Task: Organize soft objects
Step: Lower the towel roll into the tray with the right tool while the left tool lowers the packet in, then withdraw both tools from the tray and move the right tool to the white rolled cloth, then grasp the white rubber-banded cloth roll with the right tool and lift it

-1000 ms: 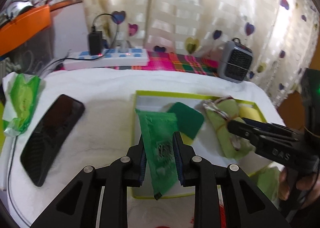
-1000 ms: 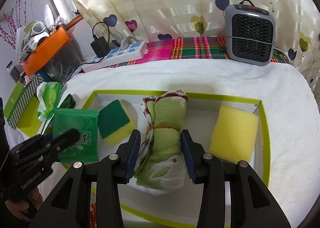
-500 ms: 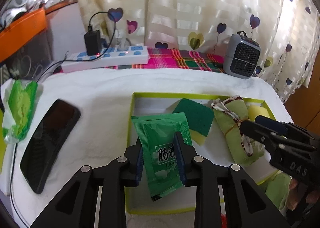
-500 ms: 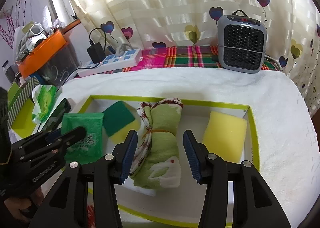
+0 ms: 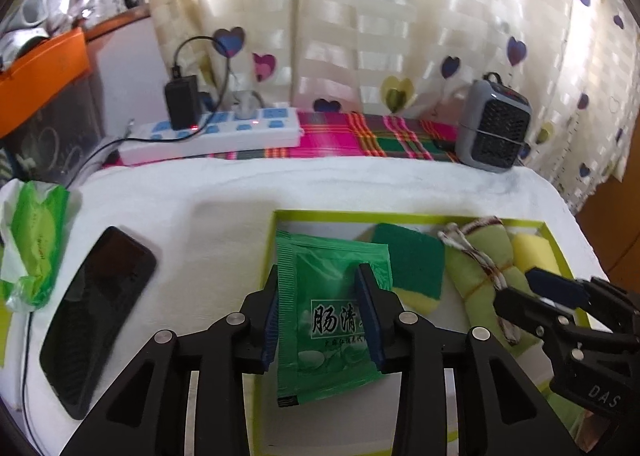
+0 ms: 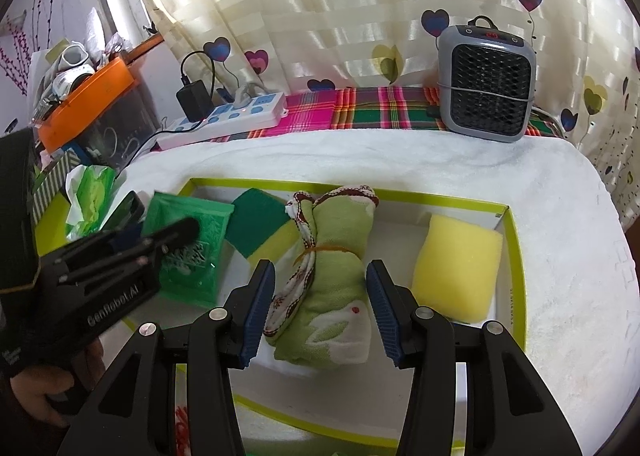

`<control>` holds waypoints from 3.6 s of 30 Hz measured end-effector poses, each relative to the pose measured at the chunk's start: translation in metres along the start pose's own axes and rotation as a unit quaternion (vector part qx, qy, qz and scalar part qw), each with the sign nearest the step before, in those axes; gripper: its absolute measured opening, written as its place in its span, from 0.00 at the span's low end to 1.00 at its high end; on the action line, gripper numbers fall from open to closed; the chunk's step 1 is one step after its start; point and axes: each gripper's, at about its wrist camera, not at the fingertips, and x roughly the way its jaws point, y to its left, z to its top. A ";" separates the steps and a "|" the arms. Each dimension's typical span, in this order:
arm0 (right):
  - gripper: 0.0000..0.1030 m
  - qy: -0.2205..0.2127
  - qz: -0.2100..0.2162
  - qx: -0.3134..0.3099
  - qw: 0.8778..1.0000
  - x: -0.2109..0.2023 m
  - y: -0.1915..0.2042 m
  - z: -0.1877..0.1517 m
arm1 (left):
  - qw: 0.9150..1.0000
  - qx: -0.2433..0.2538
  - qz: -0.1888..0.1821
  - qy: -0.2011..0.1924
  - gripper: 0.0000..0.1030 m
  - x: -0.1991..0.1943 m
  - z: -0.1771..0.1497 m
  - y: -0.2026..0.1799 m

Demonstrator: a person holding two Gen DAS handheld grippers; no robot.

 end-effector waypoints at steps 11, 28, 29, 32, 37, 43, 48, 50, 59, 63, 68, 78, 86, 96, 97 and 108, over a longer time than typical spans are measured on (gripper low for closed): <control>0.47 0.002 0.000 0.001 1.000 0.000 -0.002 0.000 | 0.997 0.019 0.071 -0.013 0.41 -0.007 0.000 0.001; 0.51 -0.017 -0.001 -0.002 1.000 -0.015 0.002 -0.006 | 1.000 -0.008 -0.006 -0.029 0.46 -0.044 -0.006 0.003; 0.52 -0.017 0.000 -0.003 1.000 -0.017 0.002 -0.007 | 0.999 -0.010 -0.009 -0.030 0.46 -0.048 -0.008 0.002; 0.52 -0.023 0.000 -0.006 1.000 -0.026 0.005 -0.011 | 0.999 -0.009 -0.016 -0.031 0.46 -0.060 -0.015 0.000; 0.52 -0.037 -0.002 -0.003 0.999 -0.046 0.008 -0.022 | 0.999 -0.006 -0.021 -0.033 0.46 -0.078 -0.029 -0.004; 0.52 -0.050 -0.007 0.000 0.999 -0.069 0.008 -0.038 | 0.999 0.003 -0.032 -0.036 0.46 -0.101 -0.049 -0.014; 0.52 -0.064 -0.013 -0.002 0.998 -0.088 0.009 -0.053 | 0.999 0.018 -0.037 -0.033 0.46 -0.114 -0.066 -0.025; 0.52 -0.067 -0.015 0.000 0.998 -0.093 0.008 -0.058 | 0.998 0.023 -0.038 -0.035 0.46 -0.120 -0.074 -0.030; 0.52 -0.075 -0.027 0.014 0.997 -0.113 -0.001 -0.087 | 0.997 0.043 -0.046 -0.033 0.46 -0.136 -0.097 -0.047; 0.52 -0.078 -0.032 0.026 0.996 -0.121 -0.008 -0.099 | 0.997 0.049 -0.052 -0.022 0.46 -0.137 -0.106 -0.054; 0.52 -0.082 -0.043 0.030 0.995 -0.129 -0.014 -0.111 | 0.997 0.052 -0.053 -0.014 0.46 -0.136 -0.116 -0.061; 0.52 -0.084 -0.059 0.039 0.994 -0.138 -0.027 -0.130 | 0.996 0.050 -0.073 0.009 0.46 -0.130 -0.129 -0.070; 0.52 -0.079 -0.075 0.057 0.992 -0.143 -0.045 -0.141 | 0.994 0.035 -0.095 0.038 0.45 -0.118 -0.138 -0.072; 0.65 -0.057 -0.054 0.073 0.994 -0.136 -0.059 -0.157 | 0.987 0.026 -0.145 0.067 0.45 -0.109 -0.145 -0.078; 0.65 -0.055 -0.050 0.075 0.994 -0.134 -0.060 -0.157 | 0.987 0.026 -0.145 0.068 0.45 -0.109 -0.146 -0.078; 0.65 -0.051 -0.033 0.046 0.997 -0.134 -0.050 -0.169 | 0.986 0.031 -0.148 0.072 0.45 -0.109 -0.146 -0.082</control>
